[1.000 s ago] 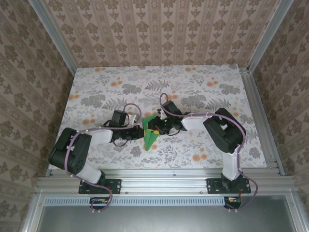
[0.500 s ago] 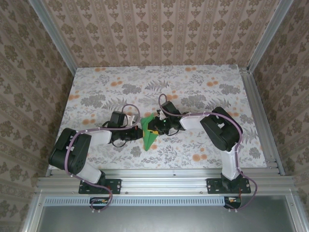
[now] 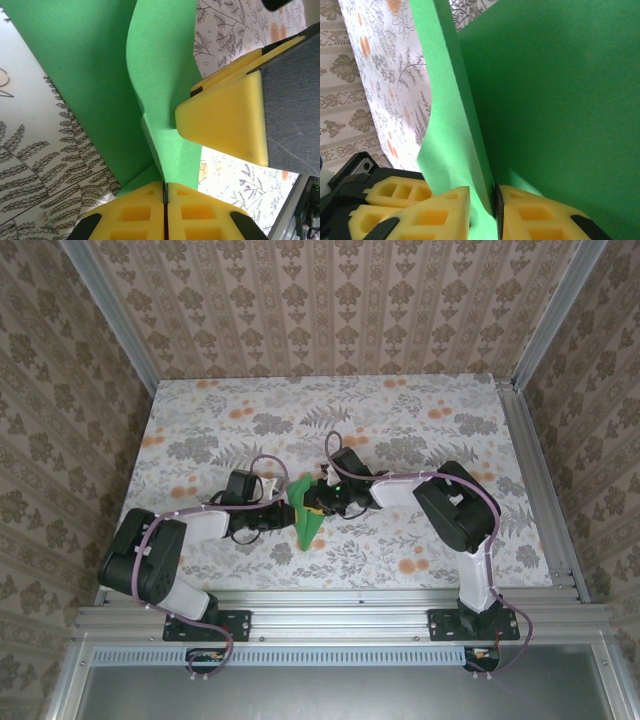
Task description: Fold a paper plane with a square sheet of paper (pick it up from the middle)
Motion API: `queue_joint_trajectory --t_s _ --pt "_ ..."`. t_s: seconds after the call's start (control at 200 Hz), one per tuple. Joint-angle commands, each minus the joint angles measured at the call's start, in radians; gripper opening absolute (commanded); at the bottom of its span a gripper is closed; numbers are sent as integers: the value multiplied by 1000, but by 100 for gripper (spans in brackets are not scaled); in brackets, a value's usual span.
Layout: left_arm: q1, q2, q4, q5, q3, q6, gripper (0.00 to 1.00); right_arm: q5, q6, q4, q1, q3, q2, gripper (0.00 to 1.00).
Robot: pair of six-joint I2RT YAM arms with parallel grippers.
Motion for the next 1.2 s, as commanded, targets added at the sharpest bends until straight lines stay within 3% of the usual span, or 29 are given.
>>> queue_joint_trajectory --t_s 0.0,0.69,0.905,1.195 --pt "5 -21 -31 -4 1 17 8 -14 -25 1 15 34 25 24" --pt "21 -19 -41 -2 -10 26 10 47 -143 -168 34 114 64 27" --pt "23 -26 -47 -5 -7 24 13 43 -140 -157 34 111 43 17" --pt "23 -113 -128 -43 16 19 31 57 -141 -168 31 95 -24 3"
